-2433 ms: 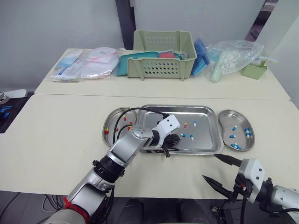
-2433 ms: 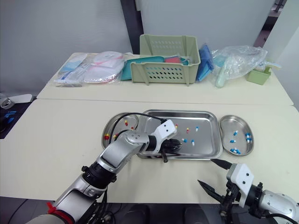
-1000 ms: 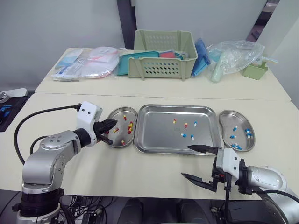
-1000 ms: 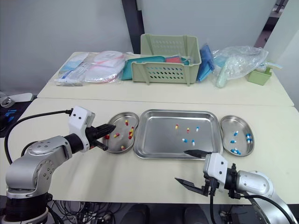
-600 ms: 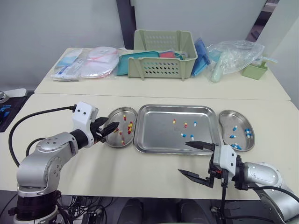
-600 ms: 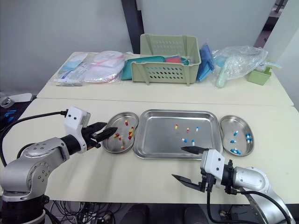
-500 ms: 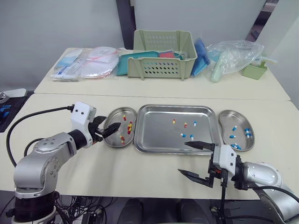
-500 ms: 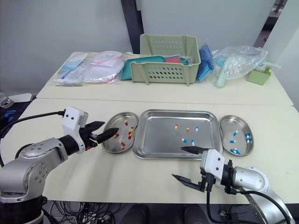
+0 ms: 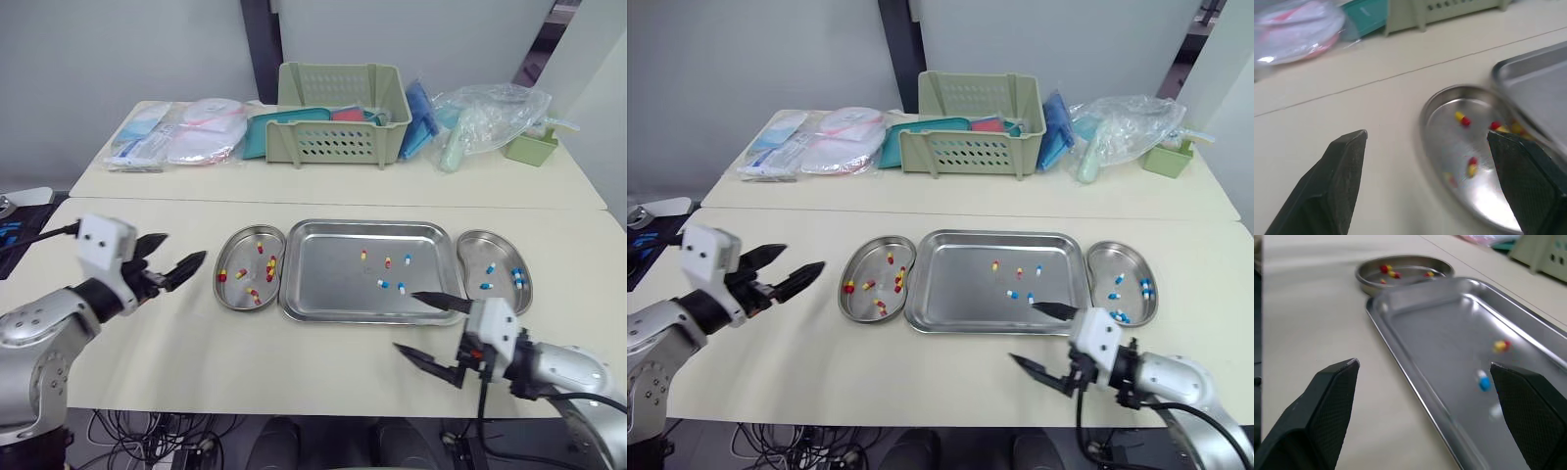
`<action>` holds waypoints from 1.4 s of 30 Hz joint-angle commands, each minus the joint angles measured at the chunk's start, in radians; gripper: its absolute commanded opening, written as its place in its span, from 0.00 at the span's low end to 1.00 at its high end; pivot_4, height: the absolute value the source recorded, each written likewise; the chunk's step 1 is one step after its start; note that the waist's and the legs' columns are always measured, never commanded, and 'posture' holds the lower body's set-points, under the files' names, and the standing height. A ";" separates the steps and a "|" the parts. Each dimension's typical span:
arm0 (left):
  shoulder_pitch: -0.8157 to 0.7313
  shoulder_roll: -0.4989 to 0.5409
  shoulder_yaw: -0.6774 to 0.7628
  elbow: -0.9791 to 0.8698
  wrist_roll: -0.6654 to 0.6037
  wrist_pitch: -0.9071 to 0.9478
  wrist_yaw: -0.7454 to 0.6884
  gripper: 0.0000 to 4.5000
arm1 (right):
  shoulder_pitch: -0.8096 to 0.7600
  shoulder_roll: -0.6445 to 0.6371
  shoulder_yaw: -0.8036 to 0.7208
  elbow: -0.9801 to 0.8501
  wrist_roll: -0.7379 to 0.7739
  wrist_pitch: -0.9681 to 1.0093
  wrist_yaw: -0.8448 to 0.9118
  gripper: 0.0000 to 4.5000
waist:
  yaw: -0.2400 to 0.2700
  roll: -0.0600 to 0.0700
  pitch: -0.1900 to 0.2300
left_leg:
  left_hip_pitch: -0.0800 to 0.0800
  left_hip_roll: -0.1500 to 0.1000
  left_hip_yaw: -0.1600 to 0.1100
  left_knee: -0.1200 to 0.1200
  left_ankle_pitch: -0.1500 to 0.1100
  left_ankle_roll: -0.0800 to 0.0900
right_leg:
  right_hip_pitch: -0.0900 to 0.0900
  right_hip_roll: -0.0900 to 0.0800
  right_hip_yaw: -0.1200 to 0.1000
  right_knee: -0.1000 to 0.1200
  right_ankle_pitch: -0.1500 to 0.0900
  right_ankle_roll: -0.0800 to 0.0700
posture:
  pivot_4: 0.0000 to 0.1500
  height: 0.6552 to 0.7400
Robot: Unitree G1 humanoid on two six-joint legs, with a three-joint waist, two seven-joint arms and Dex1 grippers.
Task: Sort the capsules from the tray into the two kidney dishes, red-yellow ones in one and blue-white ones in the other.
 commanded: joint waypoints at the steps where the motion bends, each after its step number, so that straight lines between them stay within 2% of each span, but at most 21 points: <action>1: 0.055 -0.020 0.084 0.083 0.029 -0.120 0.011 0.90 | 0.065 -0.042 -0.148 0.056 0.014 -0.043 0.055 1.00 | 0.000 0.000 0.000 | 0.000 0.000 0.000 0.000 0.000 0.000 | 0.000 0.000 0.000 0.000 0.000 0.000 | 1.00 0.99; 4: 0.136 -0.028 0.121 0.159 0.034 -0.190 -0.022 1.00 | 0.122 -0.083 -0.249 0.155 0.000 -0.089 0.115 1.00 | -0.001 0.000 0.000 | 0.000 0.000 0.000 0.000 0.000 0.000 | 0.000 0.000 0.000 0.000 0.000 0.000 | 1.00 0.99; 11: 0.261 -0.023 0.136 0.294 0.052 -0.339 -0.081 1.00 | 0.129 -0.145 -0.405 0.347 0.018 -0.092 0.175 1.00 | -0.002 -0.001 0.000 | 0.001 0.000 0.001 0.000 0.000 0.000 | 0.001 0.000 0.001 0.000 0.000 0.000 | 1.00 0.99; 20: 0.329 -0.059 0.139 0.304 0.034 -0.392 -0.061 1.00 | 0.147 -0.152 -0.411 0.398 -0.035 -0.143 0.203 1.00 | -0.002 -0.001 0.000 | 0.001 0.000 0.001 -0.001 0.000 0.000 | 0.001 0.000 0.001 0.000 0.000 0.000 | 1.00 0.99; 33: 0.351 -0.080 0.138 0.260 0.016 -0.393 -0.041 1.00 | 0.242 -0.088 -0.346 0.236 -0.019 -0.198 0.261 1.00 | -0.002 -0.001 0.000 | 0.001 0.000 0.001 -0.001 0.000 0.000 | 0.001 0.000 0.001 0.000 0.000 0.000 | 1.00 0.99; 37: 0.372 -0.085 0.144 0.234 0.004 -0.389 -0.040 1.00 | 0.250 -0.036 -0.296 0.149 -0.008 -0.194 0.229 1.00 | -0.003 -0.001 -0.001 | 0.001 0.001 0.001 -0.001 0.000 0.000 | 0.001 0.000 0.001 0.000 0.000 0.000 | 1.00 0.99; 42: 0.408 -0.103 0.145 0.164 -0.008 -0.372 -0.020 1.00 | 0.187 0.035 -0.190 0.076 -0.024 -0.172 0.140 1.00 | -0.003 -0.002 -0.002 | 0.001 0.001 0.001 -0.001 0.000 0.000 | 0.001 0.000 0.001 0.000 0.000 0.000 | 1.00 0.99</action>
